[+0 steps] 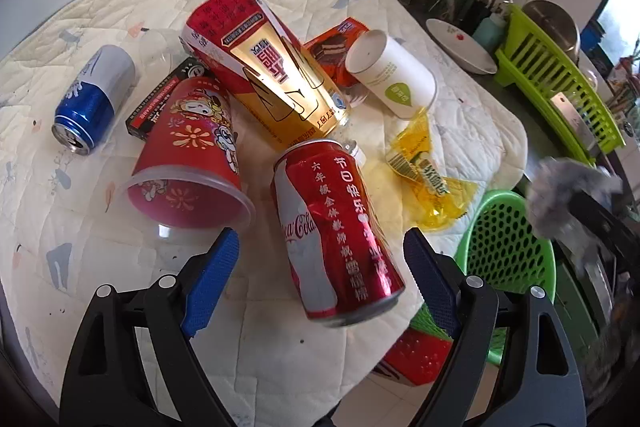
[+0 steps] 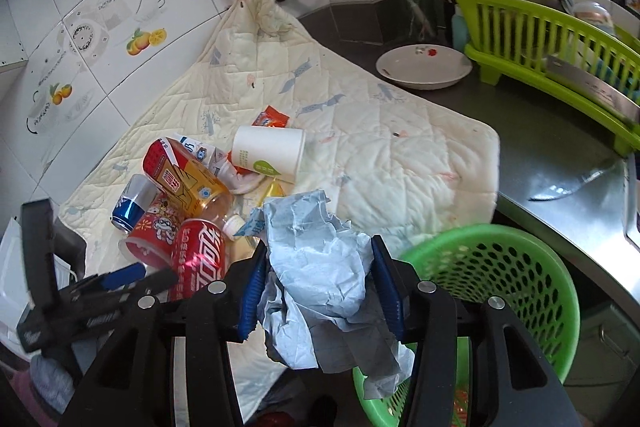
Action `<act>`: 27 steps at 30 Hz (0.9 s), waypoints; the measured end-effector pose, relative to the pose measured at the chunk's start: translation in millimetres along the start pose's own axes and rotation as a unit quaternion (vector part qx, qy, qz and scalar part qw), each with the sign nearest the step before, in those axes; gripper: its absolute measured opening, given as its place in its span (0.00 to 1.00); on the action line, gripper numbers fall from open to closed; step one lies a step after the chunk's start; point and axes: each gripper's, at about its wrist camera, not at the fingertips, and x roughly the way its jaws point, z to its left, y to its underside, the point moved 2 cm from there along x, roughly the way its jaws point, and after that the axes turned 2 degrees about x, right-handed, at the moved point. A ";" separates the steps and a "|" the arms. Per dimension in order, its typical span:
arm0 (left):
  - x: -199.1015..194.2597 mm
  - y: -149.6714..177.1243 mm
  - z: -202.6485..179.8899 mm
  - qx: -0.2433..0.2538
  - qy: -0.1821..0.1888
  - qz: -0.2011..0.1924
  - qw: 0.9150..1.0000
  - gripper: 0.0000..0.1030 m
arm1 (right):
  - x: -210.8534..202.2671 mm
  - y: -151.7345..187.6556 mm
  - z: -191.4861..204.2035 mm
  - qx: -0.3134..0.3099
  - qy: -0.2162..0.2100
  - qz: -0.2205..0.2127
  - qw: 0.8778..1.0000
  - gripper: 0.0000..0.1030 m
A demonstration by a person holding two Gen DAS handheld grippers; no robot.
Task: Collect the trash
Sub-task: 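Drop the tissue into the green basket with the right gripper while the left gripper grasps the red Coca-Cola can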
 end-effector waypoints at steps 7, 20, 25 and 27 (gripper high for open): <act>20.7 -10.5 -3.0 -0.011 -0.005 0.014 1.000 0.80 | -18.7 25.0 -20.8 0.010 0.030 0.001 1.000 0.47; 39.4 -12.6 -2.2 -0.010 0.000 0.028 1.000 0.65 | -18.4 60.5 -70.9 0.059 0.088 0.026 0.994 0.50; 33.4 -10.0 -2.0 0.001 0.009 0.023 1.000 0.59 | -8.6 66.5 -87.5 0.070 0.108 0.037 0.991 0.58; 30.9 -7.5 0.0 0.003 0.013 0.022 1.000 0.59 | -5.2 67.3 -91.8 0.075 0.114 0.039 0.990 0.61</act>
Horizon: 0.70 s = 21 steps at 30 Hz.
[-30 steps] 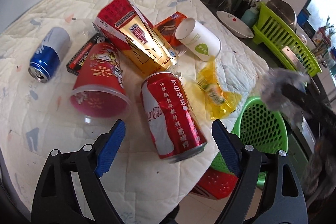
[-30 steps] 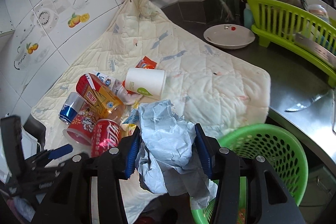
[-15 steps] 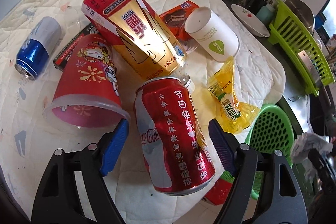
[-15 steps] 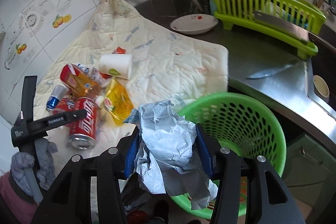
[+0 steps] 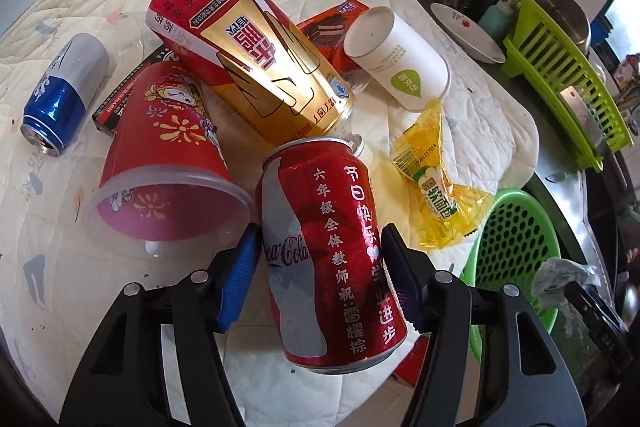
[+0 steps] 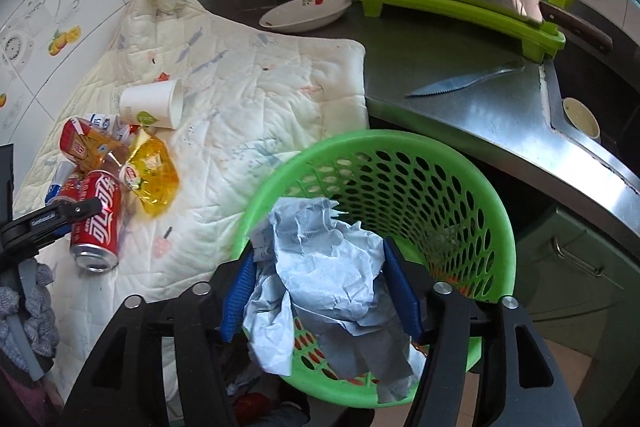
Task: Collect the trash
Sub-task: 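Drop the tissue into the green basket with the right gripper while the left gripper grasps the red Coca-Cola can, then carry the red can to the green basket and release it with the left gripper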
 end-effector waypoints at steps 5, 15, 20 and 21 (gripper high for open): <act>-8.6 6.9 -2.0 0.011 0.008 -0.006 1.000 0.59 | 6.4 0.6 -7.5 0.009 0.009 0.003 1.000 0.67; -41.6 21.7 -25.2 0.046 0.049 -0.026 0.997 0.59 | -7.8 0.4 -12.6 0.014 0.017 -0.020 1.000 0.77; -55.1 27.0 -52.4 0.078 0.076 -0.034 0.993 0.59 | -25.5 3.0 -17.0 0.019 0.017 -0.038 0.999 0.79; -55.9 27.7 -58.4 0.085 0.080 -0.034 0.993 0.59 | -29.1 3.8 -18.3 0.022 0.015 -0.041 0.999 0.79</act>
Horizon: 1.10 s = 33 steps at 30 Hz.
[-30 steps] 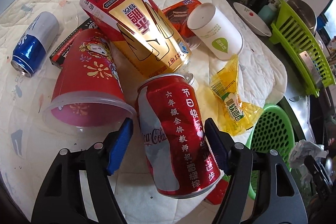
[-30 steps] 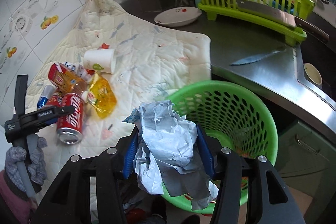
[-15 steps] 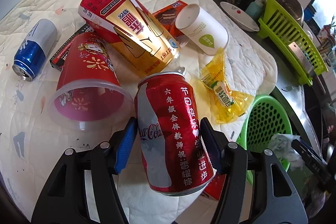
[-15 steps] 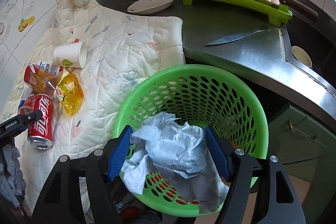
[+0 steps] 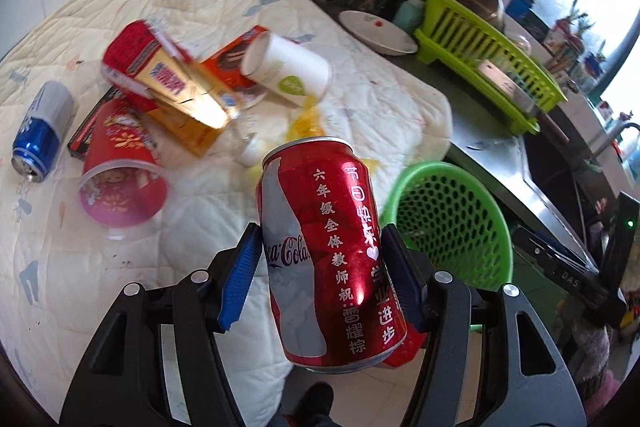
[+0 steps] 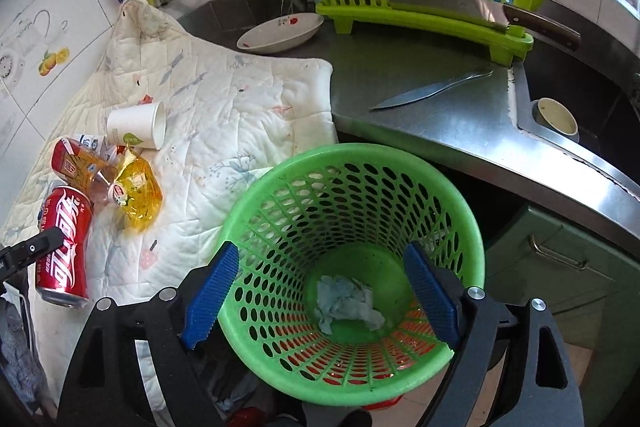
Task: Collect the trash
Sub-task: 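Carry the red can to the green basket and release it with the left gripper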
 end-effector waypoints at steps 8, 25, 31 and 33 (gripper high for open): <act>15.9 -3.4 -65.7 0.071 0.047 0.020 0.996 0.59 | -32.7 7.3 -13.1 0.012 0.001 -0.026 1.000 0.81; 116.2 14.4 -167.2 0.152 0.050 0.111 0.981 0.61 | -70.9 41.2 -66.9 0.068 0.025 -0.034 0.997 0.81; 123.8 18.5 -170.3 0.154 0.052 0.103 0.981 0.74 | -70.8 47.5 -71.7 0.074 0.025 -0.027 0.997 0.81; 122.9 19.1 -165.9 0.150 0.050 0.105 0.982 0.74 | -70.9 48.1 -70.5 0.072 0.024 -0.027 0.997 0.81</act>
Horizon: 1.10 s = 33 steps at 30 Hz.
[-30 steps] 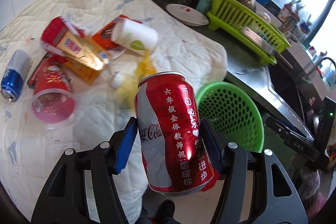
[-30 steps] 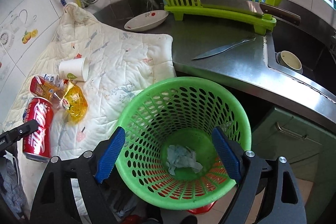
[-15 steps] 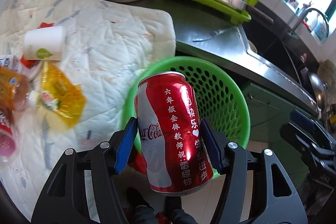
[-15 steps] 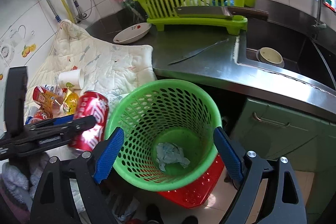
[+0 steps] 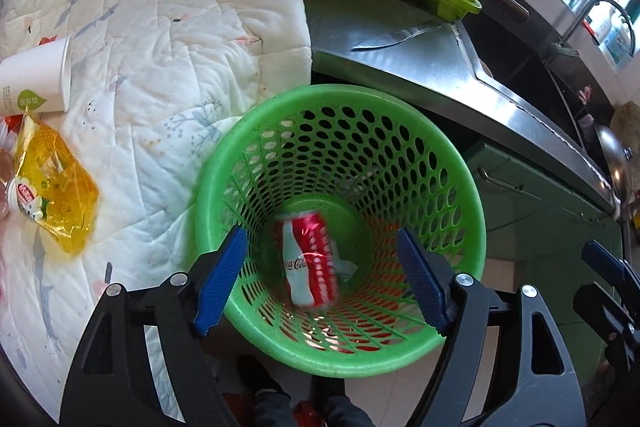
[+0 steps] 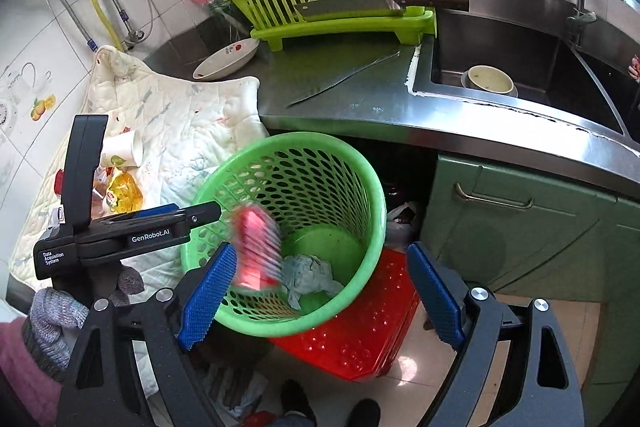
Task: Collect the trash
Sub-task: 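Carry the red can to the green basket and release it with the left gripper, then grasp the yellow snack bag with the right gripper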
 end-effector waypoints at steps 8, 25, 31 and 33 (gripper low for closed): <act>-39.0 15.6 22.4 -0.010 -0.011 -0.031 0.999 0.74 | -0.8 -6.2 22.6 -0.022 -0.023 -0.002 0.999 0.81; -147.1 62.9 128.9 -0.109 -0.094 -0.114 0.983 0.74 | 16.6 -22.9 142.0 -0.132 -0.116 0.009 0.984 0.81; -177.6 82.5 169.6 -0.154 -0.122 -0.134 0.971 0.74 | 32.9 -26.4 185.2 -0.158 -0.146 0.026 0.976 0.81; -184.9 86.6 182.3 -0.168 -0.129 -0.138 0.967 0.74 | 38.3 -27.4 197.4 -0.166 -0.156 0.033 0.973 0.81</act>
